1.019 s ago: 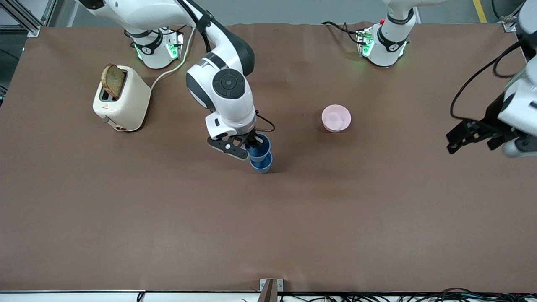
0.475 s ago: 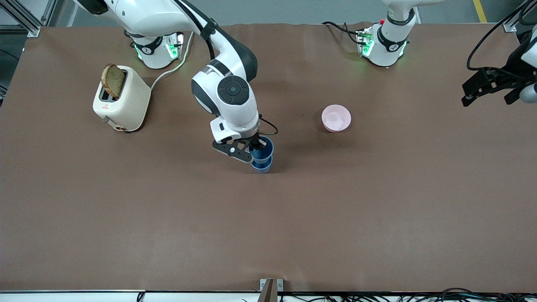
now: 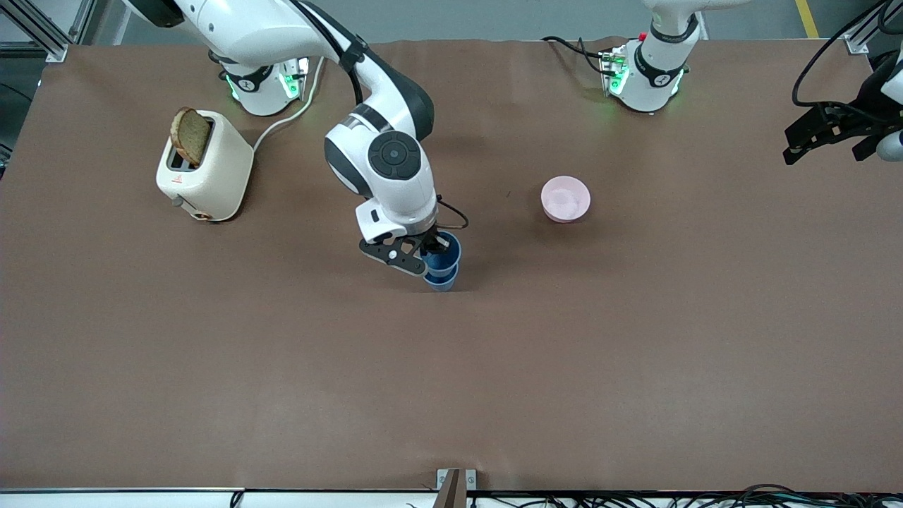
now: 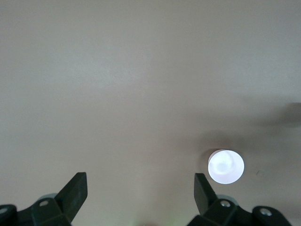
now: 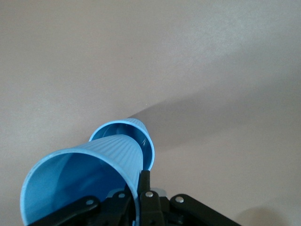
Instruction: Stack blue cups with both arms
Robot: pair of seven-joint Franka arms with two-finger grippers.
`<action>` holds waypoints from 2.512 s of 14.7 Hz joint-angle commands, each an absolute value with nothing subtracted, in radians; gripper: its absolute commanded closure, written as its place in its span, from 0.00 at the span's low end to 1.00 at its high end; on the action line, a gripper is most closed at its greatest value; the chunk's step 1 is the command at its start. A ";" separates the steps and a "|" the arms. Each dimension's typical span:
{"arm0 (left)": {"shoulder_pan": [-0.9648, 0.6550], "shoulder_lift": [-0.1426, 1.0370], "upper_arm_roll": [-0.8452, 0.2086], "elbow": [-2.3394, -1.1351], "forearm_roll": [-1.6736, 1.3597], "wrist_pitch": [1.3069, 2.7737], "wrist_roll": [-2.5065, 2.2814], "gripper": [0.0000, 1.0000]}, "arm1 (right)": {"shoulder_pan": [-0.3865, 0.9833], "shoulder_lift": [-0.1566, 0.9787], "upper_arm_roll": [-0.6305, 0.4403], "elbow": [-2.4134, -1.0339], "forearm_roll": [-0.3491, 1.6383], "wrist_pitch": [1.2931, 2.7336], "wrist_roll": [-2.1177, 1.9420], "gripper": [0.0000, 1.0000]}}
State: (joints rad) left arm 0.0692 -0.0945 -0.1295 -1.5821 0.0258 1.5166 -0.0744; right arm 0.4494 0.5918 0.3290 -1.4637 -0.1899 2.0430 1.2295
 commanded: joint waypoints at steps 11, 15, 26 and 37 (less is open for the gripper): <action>0.064 -0.107 -0.172 -1.592 0.014 1.474 -0.087 0.00 | 0.454 0.646 0.333 -1.463 -0.261 2.088 1.250 0.98; 0.064 -0.106 -0.173 -1.592 0.014 1.476 -0.087 0.00 | 0.456 0.646 0.334 -1.470 -0.261 2.095 1.250 0.95; 0.064 -0.106 -0.173 -1.594 0.014 1.474 -0.086 0.00 | 0.437 0.637 0.336 -1.462 -0.258 2.082 1.247 0.46; 0.071 -0.101 -0.172 -1.589 0.014 1.474 -0.071 0.00 | 0.086 0.226 0.330 -1.470 -0.197 1.709 0.873 0.00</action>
State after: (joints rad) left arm 0.0655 -0.0944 -0.1714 -1.5896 0.0247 1.4856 -0.0806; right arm 0.1586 0.3089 0.3191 -1.4128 -0.2325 1.7433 0.9612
